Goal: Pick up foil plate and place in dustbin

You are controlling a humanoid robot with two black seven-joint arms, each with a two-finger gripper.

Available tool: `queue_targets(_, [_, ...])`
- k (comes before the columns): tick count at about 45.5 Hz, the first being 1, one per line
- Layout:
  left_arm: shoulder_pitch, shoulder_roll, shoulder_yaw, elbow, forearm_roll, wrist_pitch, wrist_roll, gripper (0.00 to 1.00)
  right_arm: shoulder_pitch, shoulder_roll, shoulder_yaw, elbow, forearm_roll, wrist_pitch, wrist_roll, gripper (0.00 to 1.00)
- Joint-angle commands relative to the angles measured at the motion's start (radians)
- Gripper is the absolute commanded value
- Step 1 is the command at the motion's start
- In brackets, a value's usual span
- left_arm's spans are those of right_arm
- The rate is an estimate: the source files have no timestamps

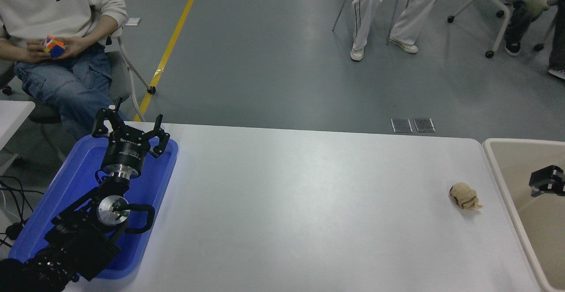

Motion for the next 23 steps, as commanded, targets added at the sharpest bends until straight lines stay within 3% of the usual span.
queue_targets(1, [0.001, -0.001, 0.000, 0.000, 0.000, 0.000, 0.000, 1.00, 0.136, 0.108, -0.030, 0.008, 0.002, 0.272, 0.000, 1.00])
queue_targets(23, [0.001, 0.001, 0.000, 0.000, 0.000, 0.000, 0.000, 1.00, 0.414, 0.243, 0.016, 0.064, -0.001, 0.272, -0.002, 1.00])
